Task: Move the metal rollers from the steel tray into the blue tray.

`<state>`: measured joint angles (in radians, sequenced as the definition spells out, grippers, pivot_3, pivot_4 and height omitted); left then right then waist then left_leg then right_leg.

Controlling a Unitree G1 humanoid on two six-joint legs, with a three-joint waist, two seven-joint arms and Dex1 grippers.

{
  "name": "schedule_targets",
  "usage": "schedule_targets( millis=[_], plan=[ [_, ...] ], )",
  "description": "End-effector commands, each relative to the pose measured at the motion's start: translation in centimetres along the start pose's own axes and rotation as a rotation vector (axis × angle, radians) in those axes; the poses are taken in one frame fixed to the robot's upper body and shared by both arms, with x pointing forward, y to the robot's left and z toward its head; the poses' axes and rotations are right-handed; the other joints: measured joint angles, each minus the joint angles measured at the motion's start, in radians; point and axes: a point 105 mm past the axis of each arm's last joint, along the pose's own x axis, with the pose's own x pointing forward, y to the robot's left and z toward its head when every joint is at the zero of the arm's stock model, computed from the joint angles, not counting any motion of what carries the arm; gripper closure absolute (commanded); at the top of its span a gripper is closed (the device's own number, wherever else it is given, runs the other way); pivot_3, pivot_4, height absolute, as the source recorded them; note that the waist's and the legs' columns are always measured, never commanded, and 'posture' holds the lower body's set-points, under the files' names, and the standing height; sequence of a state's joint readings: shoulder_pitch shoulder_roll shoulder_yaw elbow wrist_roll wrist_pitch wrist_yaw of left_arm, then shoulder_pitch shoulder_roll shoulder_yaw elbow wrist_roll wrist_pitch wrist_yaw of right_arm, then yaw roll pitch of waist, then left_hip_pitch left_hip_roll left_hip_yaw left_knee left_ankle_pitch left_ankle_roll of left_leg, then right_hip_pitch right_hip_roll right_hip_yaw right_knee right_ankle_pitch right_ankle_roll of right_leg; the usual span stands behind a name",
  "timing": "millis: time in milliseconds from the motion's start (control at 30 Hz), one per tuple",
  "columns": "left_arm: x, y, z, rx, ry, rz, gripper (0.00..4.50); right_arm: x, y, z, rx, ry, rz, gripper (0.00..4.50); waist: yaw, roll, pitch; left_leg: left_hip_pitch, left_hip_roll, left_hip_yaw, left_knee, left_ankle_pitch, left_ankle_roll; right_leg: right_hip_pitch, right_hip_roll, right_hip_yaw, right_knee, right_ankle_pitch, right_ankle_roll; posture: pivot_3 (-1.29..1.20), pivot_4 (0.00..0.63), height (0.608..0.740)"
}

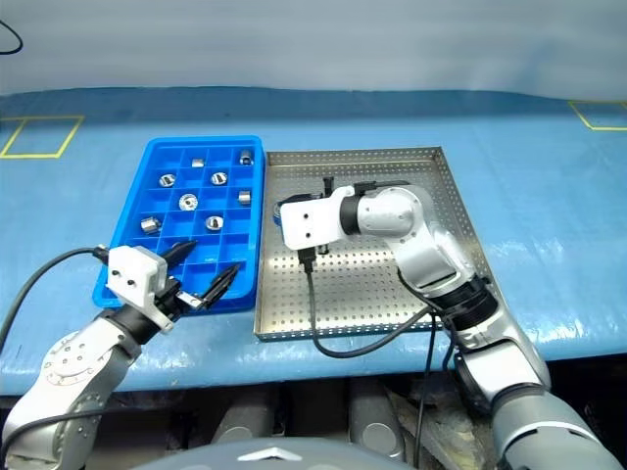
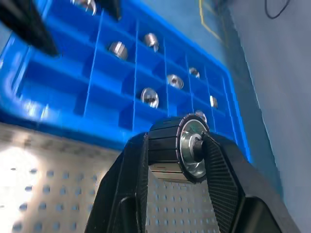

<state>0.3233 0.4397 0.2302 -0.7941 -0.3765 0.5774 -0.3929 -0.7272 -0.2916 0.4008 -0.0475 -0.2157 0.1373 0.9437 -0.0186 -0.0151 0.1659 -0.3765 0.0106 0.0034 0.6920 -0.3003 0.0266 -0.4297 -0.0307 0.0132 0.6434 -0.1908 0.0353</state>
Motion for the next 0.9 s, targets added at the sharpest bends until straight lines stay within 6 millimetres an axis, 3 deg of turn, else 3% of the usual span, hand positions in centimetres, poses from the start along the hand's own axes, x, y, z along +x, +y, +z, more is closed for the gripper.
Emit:
schedule_targets(
  millis=[33,167,300,900],
  plan=[
    [-1.3,0.3,1.5,0.04,-0.046,0.033,0.0,1.3,-1.4,1.5,0.055,-0.082,-0.06,3.17,0.008,0.0,0.0,0.0,0.0,0.0,0.0,0.0,0.0,0.0,0.0,0.0,0.0,0.0,0.0,0.08,0.15,0.74],
    [-1.7,0.0,1.4,0.032,-0.043,0.05,0.0,3.2,-0.3,2.0,0.126,-0.131,-0.005,3.17,0.025,0.0,0.0,0.0,-0.001,-0.001,0.0,0.0,0.0,0.001,-0.001,-0.001,0.0,-0.002,-0.004,0.11,0.15,0.74],
    [-1.6,-0.4,1.4,0.02,-0.047,0.052,0.0,4.8,0.7,0.5,0.175,-0.093,0.026,3.17,0.037,0.0,0.0,0.0,-0.001,-0.001,0.0,0.0,-0.001,0.001,0.0,-0.001,0.0,-0.002,-0.004,0.13,0.15,0.74],
    [-2.2,-0.4,0.9,0.001,-0.029,0.083,0.0,7.7,5.7,2.6,0.31,-0.191,0.176,3.17,0.039,0.0,0.0,0.0,0.0,-0.003,-0.005,0.002,-0.003,0.0,0.002,-0.002,0.0,-0.003,-0.006,0.17,0.15,0.74]
  ],
)
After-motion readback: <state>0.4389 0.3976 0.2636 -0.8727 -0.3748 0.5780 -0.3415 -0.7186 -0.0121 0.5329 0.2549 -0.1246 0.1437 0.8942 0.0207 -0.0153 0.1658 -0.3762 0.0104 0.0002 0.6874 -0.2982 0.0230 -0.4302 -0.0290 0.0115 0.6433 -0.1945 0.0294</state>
